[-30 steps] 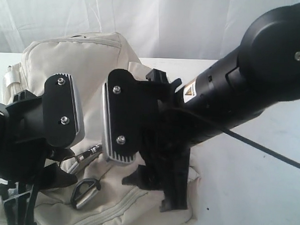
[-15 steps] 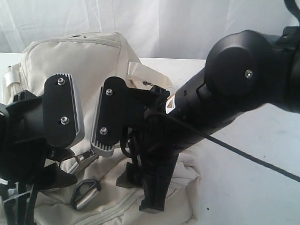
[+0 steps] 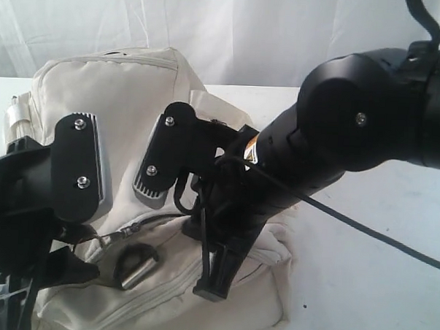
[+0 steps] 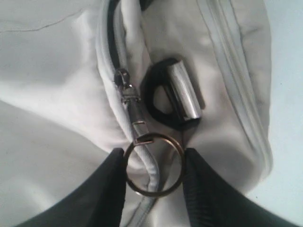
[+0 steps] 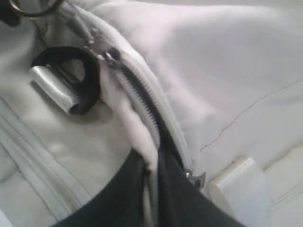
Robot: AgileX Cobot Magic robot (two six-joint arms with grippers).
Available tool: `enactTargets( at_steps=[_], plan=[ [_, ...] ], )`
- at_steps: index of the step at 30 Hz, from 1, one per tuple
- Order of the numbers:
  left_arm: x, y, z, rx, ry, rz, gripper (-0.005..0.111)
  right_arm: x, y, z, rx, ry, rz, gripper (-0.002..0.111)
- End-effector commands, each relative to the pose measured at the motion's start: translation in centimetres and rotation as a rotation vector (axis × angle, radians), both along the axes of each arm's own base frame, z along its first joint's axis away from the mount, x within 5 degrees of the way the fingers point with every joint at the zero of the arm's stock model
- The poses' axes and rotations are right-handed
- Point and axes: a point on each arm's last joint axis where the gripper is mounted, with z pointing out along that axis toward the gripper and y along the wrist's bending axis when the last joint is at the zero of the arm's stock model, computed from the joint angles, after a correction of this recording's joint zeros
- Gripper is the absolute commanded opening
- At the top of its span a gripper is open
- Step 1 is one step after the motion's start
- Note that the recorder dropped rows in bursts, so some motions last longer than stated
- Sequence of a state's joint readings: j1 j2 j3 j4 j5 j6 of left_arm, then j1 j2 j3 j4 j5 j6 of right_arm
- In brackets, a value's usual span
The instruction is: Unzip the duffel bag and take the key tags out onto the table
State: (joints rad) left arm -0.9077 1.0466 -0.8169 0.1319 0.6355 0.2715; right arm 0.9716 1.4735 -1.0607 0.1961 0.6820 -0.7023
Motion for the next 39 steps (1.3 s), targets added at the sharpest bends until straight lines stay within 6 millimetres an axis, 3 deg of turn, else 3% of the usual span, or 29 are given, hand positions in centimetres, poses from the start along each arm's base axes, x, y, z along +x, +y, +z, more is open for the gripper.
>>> enactTargets(
  at_steps=[1,10,14,19,26,34,39],
  plan=[
    [-0.9,1.0,0.1,0.044,0.056,0.012,0.005,0.5,-0.3,-0.2,-0.031,-0.036,-0.045,0.0],
    [-2.1,2.9,-0.4,0.222,0.172,0.036,0.005,0.4,-0.5,-0.4,-0.056,-0.023,-0.04,0.0],
    [-2.0,3.8,-0.3,0.285,0.166,0.132,0.005,0.3,-0.6,-0.4,-0.068,-0.015,-0.038,0.0],
    [-1.2,5.3,0.2,0.39,0.085,0.293,0.005,0.2,-0.8,-0.5,-0.094,-0.001,-0.033,0.0],
    [0.3,6.1,1.8,0.396,-0.091,0.435,0.005,-0.1,-1.3,-0.2,-0.116,0.008,-0.027,0.0],
    [2.0,6.0,2.8,0.33,-0.274,0.468,0.005,-0.3,-1.5,-0.2,-0.132,0.016,-0.019,0.0],
    [3.2,7.3,1.7,0.315,-0.276,0.553,0.005,-0.4,-1.7,-0.2,-0.149,0.027,-0.017,0.0]
  ],
)
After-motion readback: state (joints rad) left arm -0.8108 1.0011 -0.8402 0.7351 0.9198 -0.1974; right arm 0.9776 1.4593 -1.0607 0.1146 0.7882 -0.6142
